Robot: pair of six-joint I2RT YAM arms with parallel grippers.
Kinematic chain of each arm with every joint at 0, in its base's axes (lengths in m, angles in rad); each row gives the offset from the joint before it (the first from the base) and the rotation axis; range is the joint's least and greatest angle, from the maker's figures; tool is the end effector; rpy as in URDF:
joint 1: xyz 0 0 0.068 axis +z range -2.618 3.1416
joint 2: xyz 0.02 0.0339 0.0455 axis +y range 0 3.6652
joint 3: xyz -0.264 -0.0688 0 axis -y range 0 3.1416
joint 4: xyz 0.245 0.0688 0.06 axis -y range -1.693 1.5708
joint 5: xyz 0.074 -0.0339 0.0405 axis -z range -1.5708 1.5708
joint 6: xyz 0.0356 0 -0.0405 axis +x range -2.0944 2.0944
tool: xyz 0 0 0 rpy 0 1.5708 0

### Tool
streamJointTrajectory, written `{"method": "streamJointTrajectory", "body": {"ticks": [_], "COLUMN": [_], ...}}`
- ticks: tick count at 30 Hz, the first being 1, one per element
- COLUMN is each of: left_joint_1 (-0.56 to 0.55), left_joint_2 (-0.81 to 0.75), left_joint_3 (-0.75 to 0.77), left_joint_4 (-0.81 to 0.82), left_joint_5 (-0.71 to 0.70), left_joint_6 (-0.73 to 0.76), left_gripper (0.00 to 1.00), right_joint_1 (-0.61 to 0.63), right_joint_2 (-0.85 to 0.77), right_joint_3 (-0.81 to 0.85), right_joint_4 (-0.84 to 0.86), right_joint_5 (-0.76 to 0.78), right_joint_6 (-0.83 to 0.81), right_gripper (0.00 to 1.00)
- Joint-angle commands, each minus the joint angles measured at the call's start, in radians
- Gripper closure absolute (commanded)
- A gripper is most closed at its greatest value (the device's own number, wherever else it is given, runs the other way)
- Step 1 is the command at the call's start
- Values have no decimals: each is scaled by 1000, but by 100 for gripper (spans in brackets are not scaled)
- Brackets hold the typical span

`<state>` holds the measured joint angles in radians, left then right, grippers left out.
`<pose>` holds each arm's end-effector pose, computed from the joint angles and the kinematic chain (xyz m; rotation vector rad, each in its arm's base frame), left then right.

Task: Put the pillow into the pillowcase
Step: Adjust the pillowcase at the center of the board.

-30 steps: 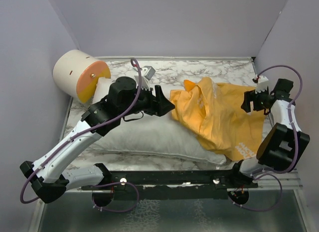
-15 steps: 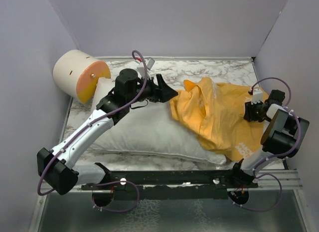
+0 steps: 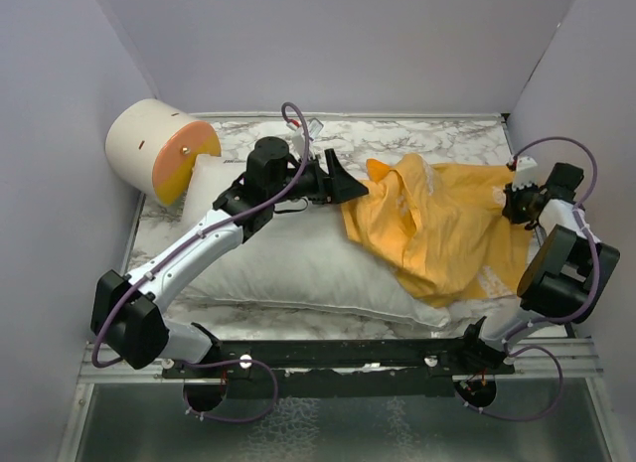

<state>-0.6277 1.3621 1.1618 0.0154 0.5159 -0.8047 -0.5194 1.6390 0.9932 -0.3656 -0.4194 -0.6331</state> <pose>0.2491 -0.2025 0.3625 0.2517 1.9690 -1.4429 0.2905 -0.1494 0.1871 -0.2890 2.4398 0.0538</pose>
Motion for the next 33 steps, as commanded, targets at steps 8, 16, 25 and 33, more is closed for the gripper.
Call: {"method": "streamJointTrajectory", "body": {"ticks": [8,16,25,33], "left_joint_1": [-105,-190,-363,-438], "left_joint_2": [84,165,309,389], "left_joint_3": [27,79,259,305], "left_joint_4": [77,105,89,-140], "left_joint_5": [21,24,51,-74], "left_joint_6": [-16,-21,0,120], "left_gripper": [45,84,95,52], "right_joint_1": [-8,-8,-10,-10], "right_joint_2": [-173,-179,-222,-215], "right_joint_3": [311,390,424,384], "right_joint_4": [-43,4,94,109], "right_joint_5": [-64,114,160,176], "right_joint_6": [54,49,80,85], "right_gripper": [99,99,99,99]}}
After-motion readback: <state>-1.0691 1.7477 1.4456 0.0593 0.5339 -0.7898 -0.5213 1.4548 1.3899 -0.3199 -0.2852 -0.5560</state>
